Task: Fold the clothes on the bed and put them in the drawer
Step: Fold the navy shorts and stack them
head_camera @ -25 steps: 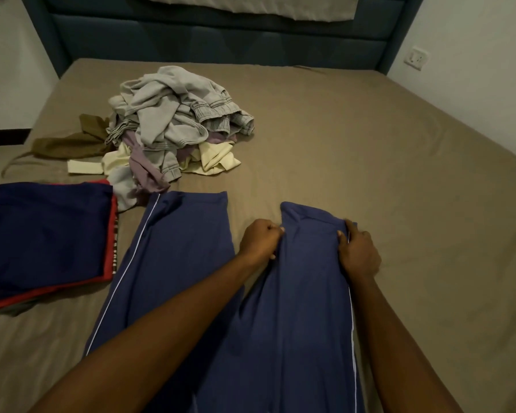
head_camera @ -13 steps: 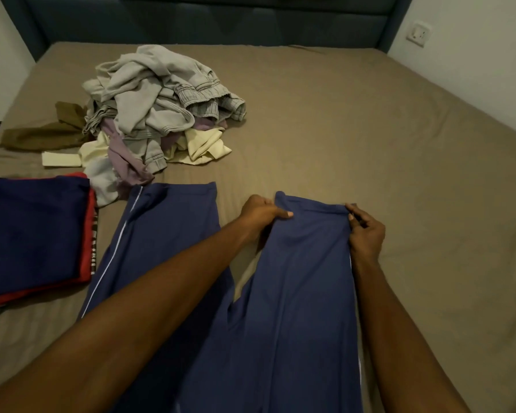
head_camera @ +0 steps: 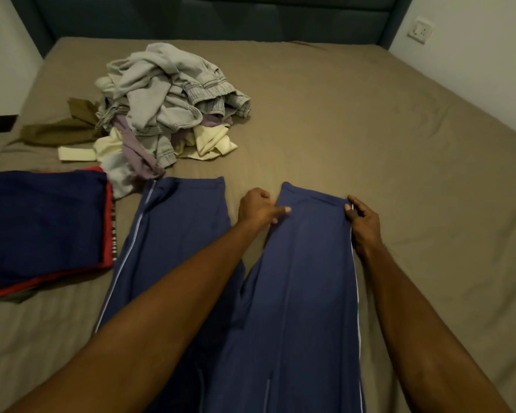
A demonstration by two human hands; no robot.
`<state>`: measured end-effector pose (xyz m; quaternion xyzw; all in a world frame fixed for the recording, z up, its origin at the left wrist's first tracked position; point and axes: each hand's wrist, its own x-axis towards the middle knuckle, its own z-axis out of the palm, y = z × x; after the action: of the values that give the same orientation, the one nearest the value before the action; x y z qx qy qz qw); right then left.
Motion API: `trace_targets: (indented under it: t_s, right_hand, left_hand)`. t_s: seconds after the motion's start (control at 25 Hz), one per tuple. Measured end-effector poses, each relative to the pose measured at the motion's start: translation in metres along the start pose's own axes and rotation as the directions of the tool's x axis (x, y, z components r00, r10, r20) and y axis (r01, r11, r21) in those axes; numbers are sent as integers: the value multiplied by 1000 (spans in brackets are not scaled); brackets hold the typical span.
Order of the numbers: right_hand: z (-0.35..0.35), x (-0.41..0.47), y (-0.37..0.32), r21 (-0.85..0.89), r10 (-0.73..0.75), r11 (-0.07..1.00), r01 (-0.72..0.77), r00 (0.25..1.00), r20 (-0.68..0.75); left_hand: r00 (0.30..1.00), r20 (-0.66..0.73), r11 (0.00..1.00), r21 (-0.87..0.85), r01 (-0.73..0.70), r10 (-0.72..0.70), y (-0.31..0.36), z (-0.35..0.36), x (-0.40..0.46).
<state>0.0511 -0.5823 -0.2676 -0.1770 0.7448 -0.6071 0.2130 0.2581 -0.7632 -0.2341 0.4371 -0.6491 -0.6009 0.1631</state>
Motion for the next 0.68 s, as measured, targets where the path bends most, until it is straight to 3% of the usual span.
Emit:
trace_targets:
  t_s: [0.08, 0.16, 0.24, 0.36, 0.4, 0.52, 0.6, 0.68]
  right_hand:
    - [0, -14, -11, -236, -10, 971, 25, 998, 62]
    - [10, -35, -20, -554, -121, 829, 78, 992, -40]
    - [32, -72, -23, -678, -209, 735, 13, 956, -208]
    - [76, -143, -20, -823, -354, 555, 118, 929, -106]
    - [93, -170, -21, -801, -362, 576, 164, 930, -70]
    - [153, -270, -27, -636, -443, 668, 388, 893, 80]
    - [201, -331, -25, -535, -499, 620, 573, 815, 295]
    - [244, -367, -25, -489, -433, 583, 649, 757, 490]
  left_hand:
    - [983, 92, 944, 278, -179, 159, -10, -22, -51]
    - [916, 163, 845, 353, -401, 367, -25, -49, -112]
    - [838, 5, 775, 380, -506, 545, -57, -89, -174]
    - [740, -320, 766, 511, -391, 591, -131, -158, -251]
    - [729, -373, 765, 562, -316, 575, -152, -179, -273]
    - [770, -479, 822, 561, -101, 421, -182, -209, -316]
    - [794, -540, 872, 488, 26, 279, -183, -210, -327]
    - [812, -558, 886, 448, 118, 174, -183, -203, -339]
